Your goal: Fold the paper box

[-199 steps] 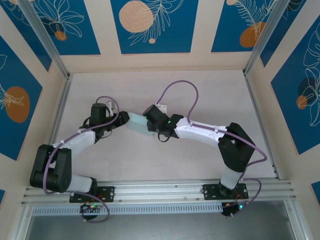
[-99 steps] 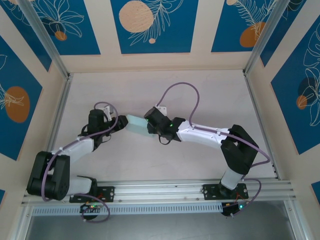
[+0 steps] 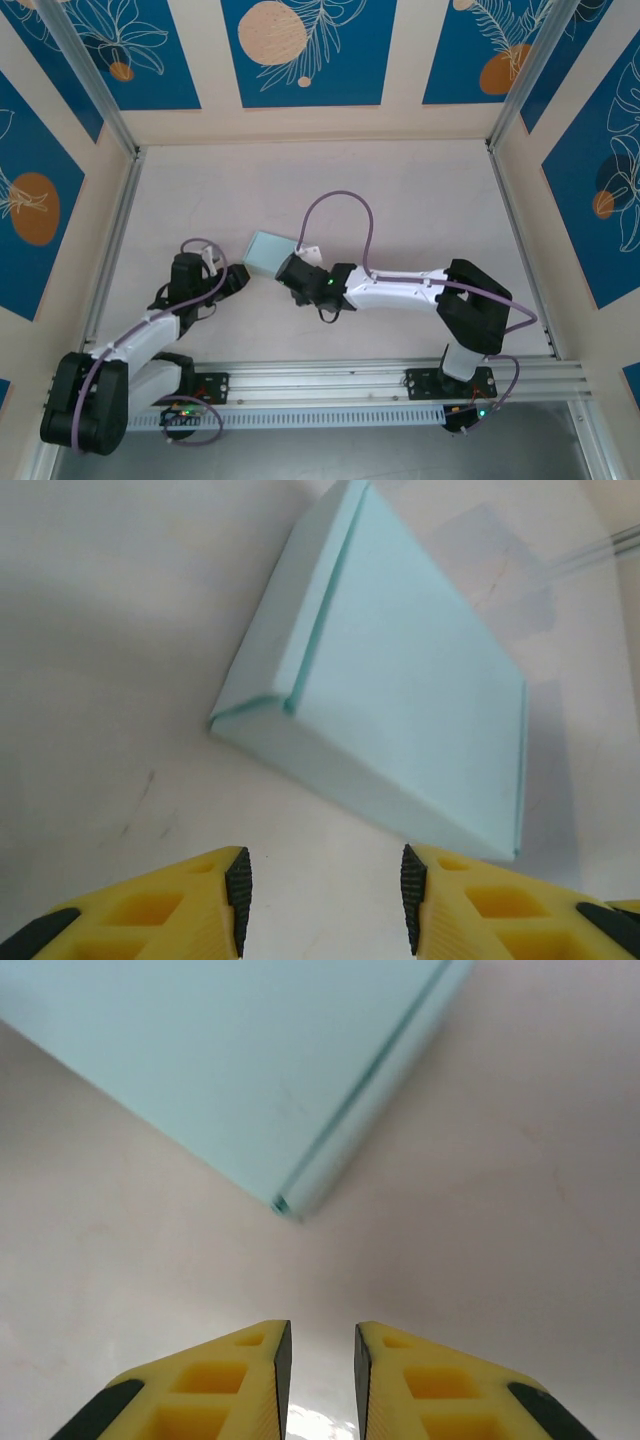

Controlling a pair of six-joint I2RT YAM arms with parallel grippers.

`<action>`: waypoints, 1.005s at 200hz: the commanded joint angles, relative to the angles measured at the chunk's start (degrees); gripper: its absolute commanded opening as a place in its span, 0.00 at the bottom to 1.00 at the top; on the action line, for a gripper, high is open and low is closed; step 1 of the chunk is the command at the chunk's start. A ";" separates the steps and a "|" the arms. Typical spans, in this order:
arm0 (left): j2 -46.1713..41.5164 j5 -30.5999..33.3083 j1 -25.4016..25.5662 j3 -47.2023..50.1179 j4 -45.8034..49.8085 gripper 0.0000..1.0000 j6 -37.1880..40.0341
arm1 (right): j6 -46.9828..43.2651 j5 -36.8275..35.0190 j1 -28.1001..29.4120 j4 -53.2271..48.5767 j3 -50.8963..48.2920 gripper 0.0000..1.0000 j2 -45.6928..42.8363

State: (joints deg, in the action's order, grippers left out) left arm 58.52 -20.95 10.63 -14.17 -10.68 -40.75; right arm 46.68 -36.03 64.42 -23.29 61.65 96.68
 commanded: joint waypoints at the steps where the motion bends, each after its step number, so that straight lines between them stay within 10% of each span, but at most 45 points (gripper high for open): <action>1: -2.76 1.14 0.00 0.37 3.24 0.45 -1.08 | 1.66 -1.14 0.13 -1.67 -0.38 0.26 -0.66; 93: 7.67 5.25 -0.15 -14.69 9.70 0.77 7.29 | 9.65 10.72 -6.65 -4.37 6.90 0.49 -0.05; 201: 23.85 -0.27 3.62 -18.06 1.36 0.70 4.30 | 6.98 26.81 -16.61 4.09 9.90 0.53 10.16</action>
State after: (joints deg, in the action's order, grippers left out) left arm 80.44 -19.11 12.25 -31.48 -6.26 -35.48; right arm 55.09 -14.79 49.87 -22.70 71.55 106.10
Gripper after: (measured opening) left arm 0.712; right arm 0.552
